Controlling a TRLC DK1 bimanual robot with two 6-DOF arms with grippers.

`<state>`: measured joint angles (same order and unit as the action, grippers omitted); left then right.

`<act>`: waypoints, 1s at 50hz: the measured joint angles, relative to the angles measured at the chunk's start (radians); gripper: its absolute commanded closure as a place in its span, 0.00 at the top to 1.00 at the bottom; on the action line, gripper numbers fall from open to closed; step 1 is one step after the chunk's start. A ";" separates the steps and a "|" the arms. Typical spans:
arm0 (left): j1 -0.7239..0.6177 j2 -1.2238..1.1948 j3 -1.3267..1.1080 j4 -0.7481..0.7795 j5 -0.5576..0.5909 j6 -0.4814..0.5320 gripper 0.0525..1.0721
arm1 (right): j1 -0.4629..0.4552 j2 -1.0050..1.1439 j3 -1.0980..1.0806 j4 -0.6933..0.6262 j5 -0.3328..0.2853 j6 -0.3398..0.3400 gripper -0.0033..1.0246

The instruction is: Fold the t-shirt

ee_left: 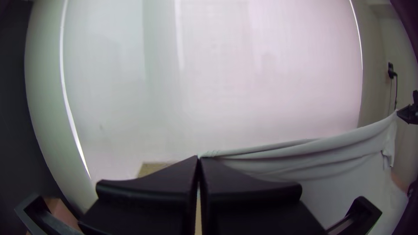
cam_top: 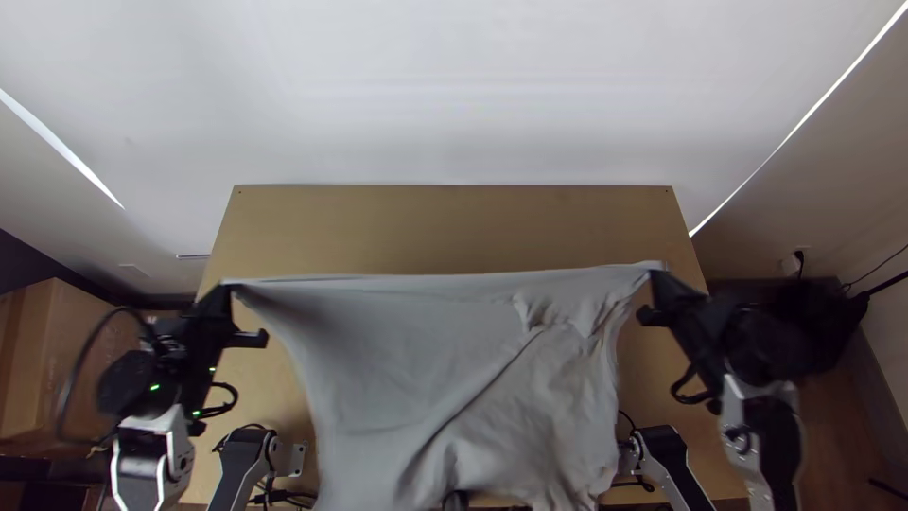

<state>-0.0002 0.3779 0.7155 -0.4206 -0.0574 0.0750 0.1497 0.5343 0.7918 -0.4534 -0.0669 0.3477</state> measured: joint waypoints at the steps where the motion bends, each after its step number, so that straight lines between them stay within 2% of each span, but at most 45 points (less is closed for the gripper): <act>1: 0.000 -0.001 -0.033 0.007 0.004 0.000 0.02 | 0.002 0.000 -0.032 0.022 0.000 0.000 0.03; 8: 0.001 0.061 -0.160 0.080 0.036 -0.005 0.02 | 0.013 0.067 -0.226 0.182 0.008 0.005 0.03; 18: 0.008 0.249 -0.169 0.250 0.043 -0.016 0.02 | 0.013 0.287 -0.253 0.365 0.018 0.019 0.03; 32: 0.009 0.602 -0.160 0.465 0.043 -0.020 0.02 | 0.000 0.692 -0.080 0.386 0.018 0.023 0.03; 50: 0.033 1.056 0.045 0.562 0.043 -0.060 0.02 | 0.000 1.063 0.167 0.393 0.017 0.022 0.03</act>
<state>0.0330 1.4342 0.7609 0.1410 -0.0139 0.0147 0.1493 1.5974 0.9592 -0.0601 -0.0502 0.3698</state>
